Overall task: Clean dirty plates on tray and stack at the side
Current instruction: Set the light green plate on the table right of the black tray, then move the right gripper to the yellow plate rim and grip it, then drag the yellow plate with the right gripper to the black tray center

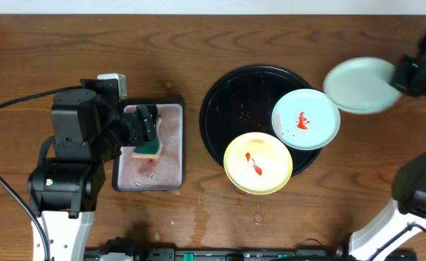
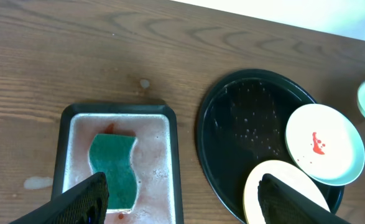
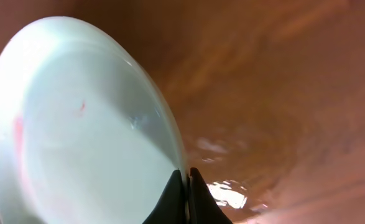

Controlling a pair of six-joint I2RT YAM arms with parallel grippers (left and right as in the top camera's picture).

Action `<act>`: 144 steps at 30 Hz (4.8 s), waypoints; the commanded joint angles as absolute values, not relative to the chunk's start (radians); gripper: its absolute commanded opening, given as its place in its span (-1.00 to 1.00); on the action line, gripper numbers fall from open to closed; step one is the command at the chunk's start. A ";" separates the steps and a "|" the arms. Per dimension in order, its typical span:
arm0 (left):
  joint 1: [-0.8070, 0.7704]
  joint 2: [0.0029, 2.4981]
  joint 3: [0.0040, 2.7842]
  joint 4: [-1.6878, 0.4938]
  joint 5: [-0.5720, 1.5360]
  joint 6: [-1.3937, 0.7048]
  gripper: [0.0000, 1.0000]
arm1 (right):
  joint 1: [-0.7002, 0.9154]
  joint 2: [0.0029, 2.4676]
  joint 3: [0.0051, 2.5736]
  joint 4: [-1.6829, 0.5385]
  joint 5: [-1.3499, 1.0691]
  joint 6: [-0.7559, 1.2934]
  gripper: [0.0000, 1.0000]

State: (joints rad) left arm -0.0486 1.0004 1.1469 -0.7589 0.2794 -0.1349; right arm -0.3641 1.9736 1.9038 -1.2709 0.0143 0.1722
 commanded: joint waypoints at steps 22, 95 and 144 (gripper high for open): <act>-0.049 0.999 1.166 -0.757 0.284 -0.144 0.55 | -0.632 1.960 1.495 -0.805 -0.075 0.266 -0.97; -0.049 0.998 1.166 -0.844 0.269 -0.052 0.55 | 0.336 1.532 0.870 -0.770 -0.067 0.479 -0.36; -0.049 0.998 1.166 -0.848 0.269 -0.052 0.56 | 0.336 1.710 0.948 -0.286 -0.152 0.546 -0.68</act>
